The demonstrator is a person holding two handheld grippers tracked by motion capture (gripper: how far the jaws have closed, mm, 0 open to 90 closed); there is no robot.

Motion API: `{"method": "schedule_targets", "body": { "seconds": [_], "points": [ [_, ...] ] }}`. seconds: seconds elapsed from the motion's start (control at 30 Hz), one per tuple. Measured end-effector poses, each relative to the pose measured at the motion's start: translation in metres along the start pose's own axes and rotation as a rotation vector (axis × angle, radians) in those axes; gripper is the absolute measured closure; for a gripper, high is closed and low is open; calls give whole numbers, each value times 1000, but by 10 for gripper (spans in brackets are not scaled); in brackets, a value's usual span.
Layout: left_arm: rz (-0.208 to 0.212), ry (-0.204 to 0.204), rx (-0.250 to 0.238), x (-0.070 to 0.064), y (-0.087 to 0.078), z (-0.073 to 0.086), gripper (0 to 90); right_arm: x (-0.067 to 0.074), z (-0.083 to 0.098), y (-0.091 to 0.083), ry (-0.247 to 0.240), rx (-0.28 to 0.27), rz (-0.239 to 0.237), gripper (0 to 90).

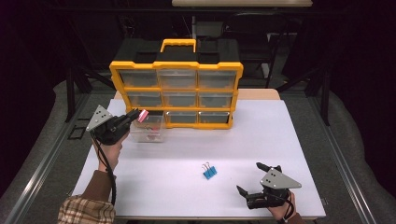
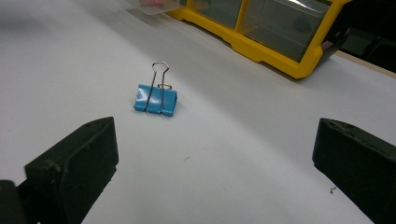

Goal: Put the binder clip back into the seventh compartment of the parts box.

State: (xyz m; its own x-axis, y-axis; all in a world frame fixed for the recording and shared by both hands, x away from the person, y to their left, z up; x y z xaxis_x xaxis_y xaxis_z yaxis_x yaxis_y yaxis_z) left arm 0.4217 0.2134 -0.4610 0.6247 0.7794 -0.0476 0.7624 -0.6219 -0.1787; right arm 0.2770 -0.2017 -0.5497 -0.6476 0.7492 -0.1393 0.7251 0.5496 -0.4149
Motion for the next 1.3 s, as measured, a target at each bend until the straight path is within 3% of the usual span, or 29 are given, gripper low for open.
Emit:
{"method": "schedule_targets", "body": {
  "seconds": [0.47, 0.6, 0.63, 0.73, 0.8, 0.9, 1.03, 1.13, 1.3],
  "points": [
    [-38, -20, 48, 9, 17, 20, 889, 0, 1, 1, 2, 4, -8, 0],
    [-79, -21, 90, 13, 23, 26, 883, 1, 1, 1, 2, 10, -7, 0],
    [-91, -55, 113, 16, 26, 31, 825, 1, 1, 1, 1, 11, -8, 0],
    [-107, -123, 130, 18, 27, 37, 506, 1, 1, 1, 1, 17, -8, 0],
    [-119, -122, 118, 17, 25, 35, 397, 2, 1, 1, -1, 15, -8, 0],
    [-119, -89, 115, 11, 22, 30, 267, 1, 2, 1, 2, 17, -11, 0],
    [-80, -56, 121, -1, 20, 26, 157, 1, 1, 2, 1, 16, -13, 0],
    [-64, -42, 107, -12, 20, 21, 146, 1, 2, 2, -1, 17, -11, 0],
    [-28, 24, 123, -34, 23, 19, 85, 1, 1, 1, -2, 16, -13, 0]
  ]
}}
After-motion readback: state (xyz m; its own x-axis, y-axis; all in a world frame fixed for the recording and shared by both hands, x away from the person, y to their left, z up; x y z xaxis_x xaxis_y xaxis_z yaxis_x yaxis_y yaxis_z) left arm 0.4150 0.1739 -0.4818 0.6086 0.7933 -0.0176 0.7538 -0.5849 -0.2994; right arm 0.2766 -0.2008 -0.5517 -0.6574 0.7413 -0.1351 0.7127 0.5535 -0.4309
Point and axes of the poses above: each handheld gripper's, and its own axes: y roughly forward along the jaws, z roughly out of its underside, x roughly to its left, the point moved 6 cm from there along y, roughly forward along the jaws, and after that the axes turned 2 degrees about z, right-handed, at the moved point
